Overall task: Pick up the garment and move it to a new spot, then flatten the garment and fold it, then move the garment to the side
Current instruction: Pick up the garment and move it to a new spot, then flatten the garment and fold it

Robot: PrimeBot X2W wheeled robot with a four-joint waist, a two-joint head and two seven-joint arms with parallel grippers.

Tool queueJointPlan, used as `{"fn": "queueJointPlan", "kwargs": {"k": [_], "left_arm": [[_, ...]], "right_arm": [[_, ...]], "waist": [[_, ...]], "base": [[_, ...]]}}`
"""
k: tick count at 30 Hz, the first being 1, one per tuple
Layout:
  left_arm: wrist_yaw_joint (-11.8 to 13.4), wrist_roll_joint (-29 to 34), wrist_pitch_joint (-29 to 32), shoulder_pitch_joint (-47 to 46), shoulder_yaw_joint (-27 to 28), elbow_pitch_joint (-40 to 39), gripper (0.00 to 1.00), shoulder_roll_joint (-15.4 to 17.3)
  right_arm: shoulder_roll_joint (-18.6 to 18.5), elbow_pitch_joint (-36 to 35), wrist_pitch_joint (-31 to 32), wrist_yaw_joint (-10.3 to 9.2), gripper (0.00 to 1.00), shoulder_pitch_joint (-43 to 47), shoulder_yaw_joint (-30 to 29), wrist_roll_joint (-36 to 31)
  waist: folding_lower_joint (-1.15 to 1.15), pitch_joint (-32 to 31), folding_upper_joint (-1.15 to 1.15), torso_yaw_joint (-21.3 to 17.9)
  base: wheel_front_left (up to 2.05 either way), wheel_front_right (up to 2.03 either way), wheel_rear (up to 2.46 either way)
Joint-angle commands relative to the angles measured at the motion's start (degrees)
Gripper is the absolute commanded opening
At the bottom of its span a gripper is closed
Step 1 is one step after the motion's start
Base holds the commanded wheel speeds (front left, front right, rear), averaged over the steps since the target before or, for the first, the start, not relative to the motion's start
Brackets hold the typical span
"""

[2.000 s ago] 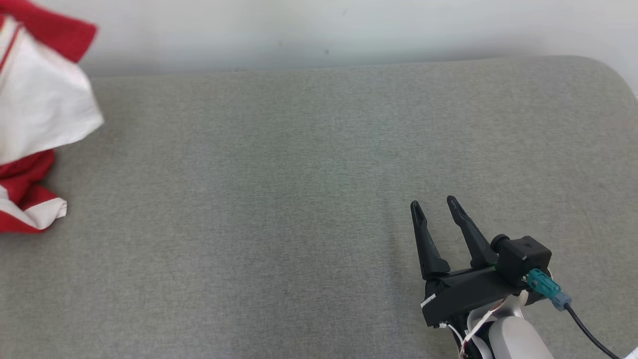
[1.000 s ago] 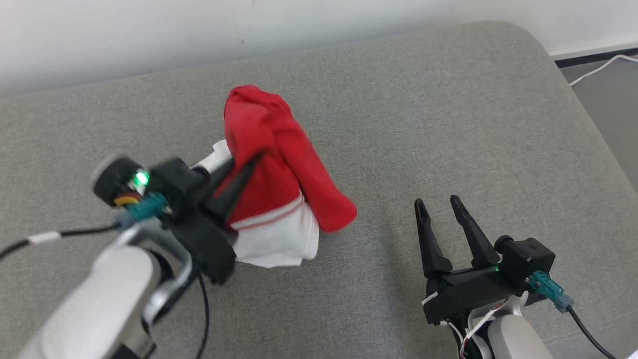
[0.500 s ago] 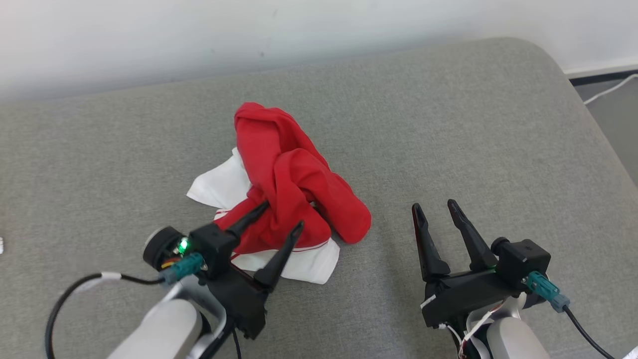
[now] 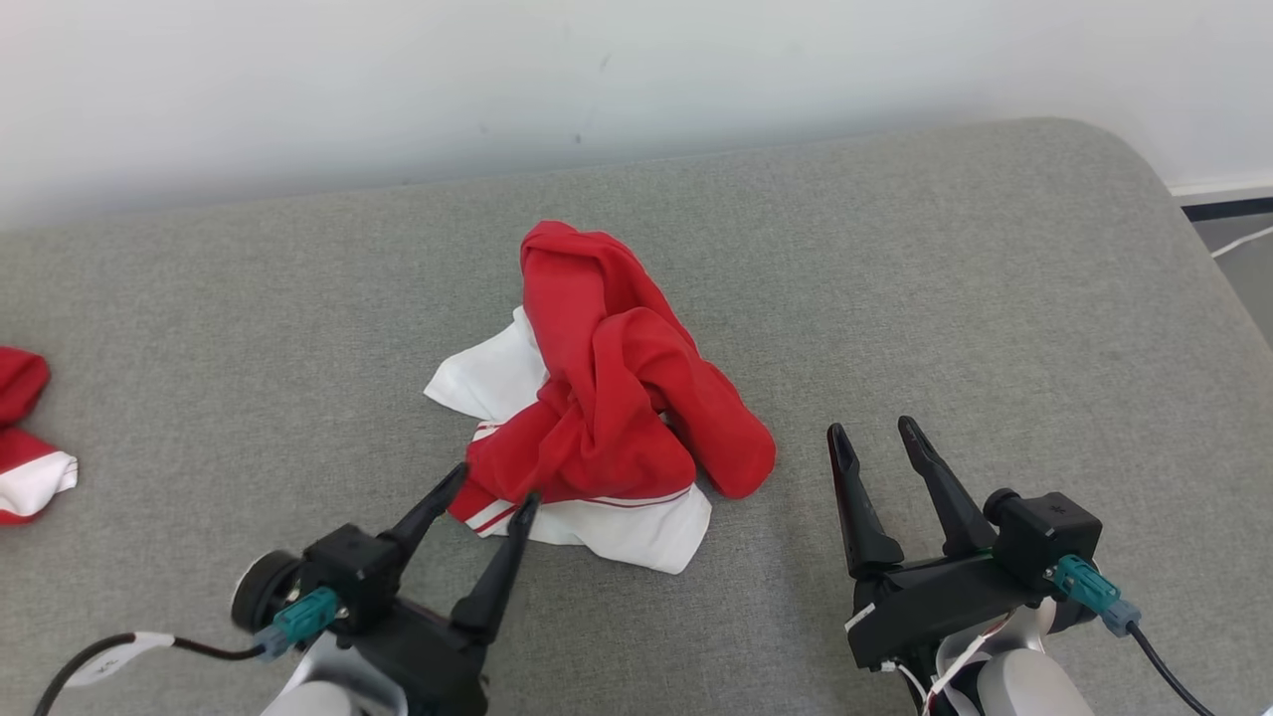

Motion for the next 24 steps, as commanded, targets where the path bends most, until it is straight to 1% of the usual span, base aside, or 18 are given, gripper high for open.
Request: {"fn": "queueJointPlan", "kwargs": {"k": [1, 6, 17, 24], "left_arm": [[0.2, -0.4, -0.2, 1.1, 0.2, 0.7, 1.0, 0.6], [-0.3, -1.7, -1.0, 1.7, 1.0, 4.0, 1.0, 1.1], [-1.6, -2.9, -2.6, -0.4, 1.6, 12.4, 1.0, 0.7], [-2.9, -2.6, -2.7, -2.2, 0.9, 16.7, 1.0, 0.3]], "right_arm": [[-0.1, -0.2, 0.2, 0.02, 1.0, 0.4, 0.0, -0.3], [-0.1, -0.4, 0.3, 0.02, 1.0, -0.2, 0.6, -0.2], [-0.1, -0.8, 0.2, 0.02, 1.0, -0.8, 0.5, -0.4], [-0.1, -0.7, -0.2, 0.02, 1.0, -1.2, 0.6, -0.3]], "waist": [[0.0, 0.1, 0.0, 0.1], [0.0, 0.7, 0.0, -0.4], [0.0, 3.4, 0.0, -3.4], [0.0, 4.3, 0.0, -4.3]], "base": [[0.0, 0.0, 0.0], [0.0, 0.0, 0.0], [0.0, 0.0, 0.0], [0.0, 0.0, 0.0]]}}
